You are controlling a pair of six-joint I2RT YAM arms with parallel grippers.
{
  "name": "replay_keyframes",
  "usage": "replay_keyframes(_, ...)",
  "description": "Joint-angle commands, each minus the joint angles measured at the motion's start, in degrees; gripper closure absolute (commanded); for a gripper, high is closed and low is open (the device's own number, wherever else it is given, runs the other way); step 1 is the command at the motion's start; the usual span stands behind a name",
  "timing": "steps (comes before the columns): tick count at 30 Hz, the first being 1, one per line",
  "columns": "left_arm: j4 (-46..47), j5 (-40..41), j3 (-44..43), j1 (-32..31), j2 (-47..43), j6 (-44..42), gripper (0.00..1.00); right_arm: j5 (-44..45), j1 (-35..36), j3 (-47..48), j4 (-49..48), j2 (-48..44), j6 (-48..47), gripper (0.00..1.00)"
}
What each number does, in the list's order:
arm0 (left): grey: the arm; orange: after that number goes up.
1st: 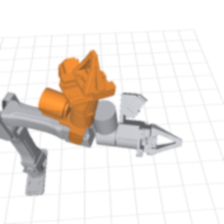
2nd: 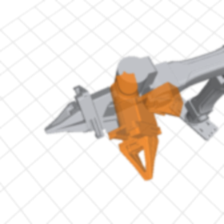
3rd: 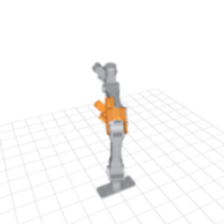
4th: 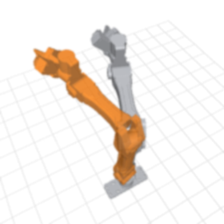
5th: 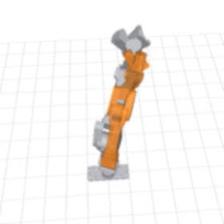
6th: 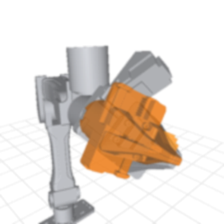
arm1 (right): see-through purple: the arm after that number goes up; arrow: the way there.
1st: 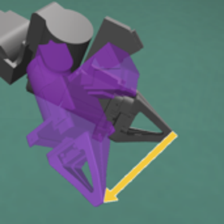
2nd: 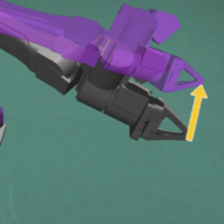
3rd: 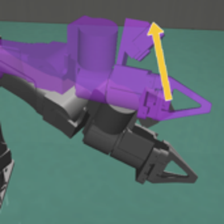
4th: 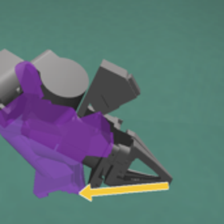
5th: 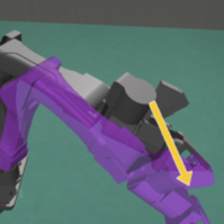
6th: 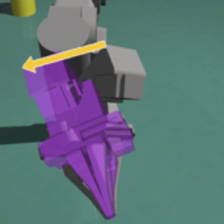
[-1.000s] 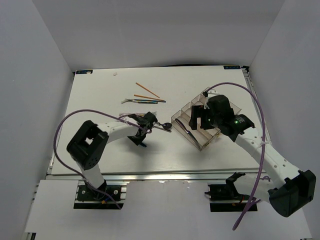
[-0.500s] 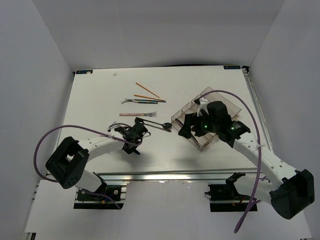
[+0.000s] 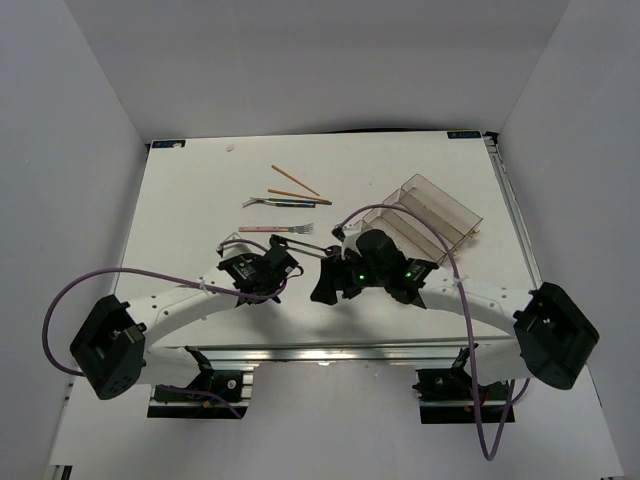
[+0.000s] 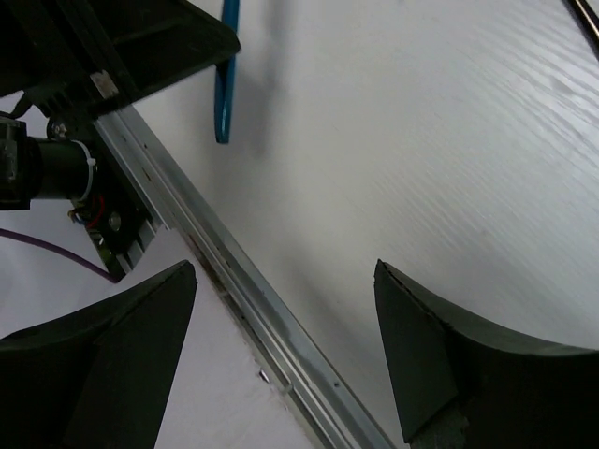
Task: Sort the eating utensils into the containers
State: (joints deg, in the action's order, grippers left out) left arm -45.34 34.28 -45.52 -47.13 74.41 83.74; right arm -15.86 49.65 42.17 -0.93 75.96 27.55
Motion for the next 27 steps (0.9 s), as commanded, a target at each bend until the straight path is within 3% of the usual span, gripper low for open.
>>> replay_keyframes(1, 0.0, 2.1, -1.5, -1.4, -3.1, 0.0, 1.0, 4.5, 3.3, -0.5, -13.0, 2.1, 3.2, 0.2)
replay_keyframes(6, 1.2, 2.1, -3.4, -4.6, -4.5, 0.4, 1.0, 3.9, 5.3, -1.3, -22.0, 5.9, 5.6, 0.23)
replay_keyframes(16, 3.4, 1.8, -4.0, -7.1, -5.2, 1.3, 1.0, 0.8, 6.2, 1.3, -26.1, 12.4, 8.5, 0.24)
replay_keyframes(21, 4.9, 1.4, -3.6, -7.4, -5.3, 1.6, 1.0, -1.4, 6.5, 1.9, -29.6, 15.2, 10.2, 0.34)
replay_keyframes(27, 5.8, 1.1, -3.6, -7.7, -5.2, 1.4, 1.0, -1.1, 6.9, 1.0, -34.3, 16.3, 11.0, 0.62)
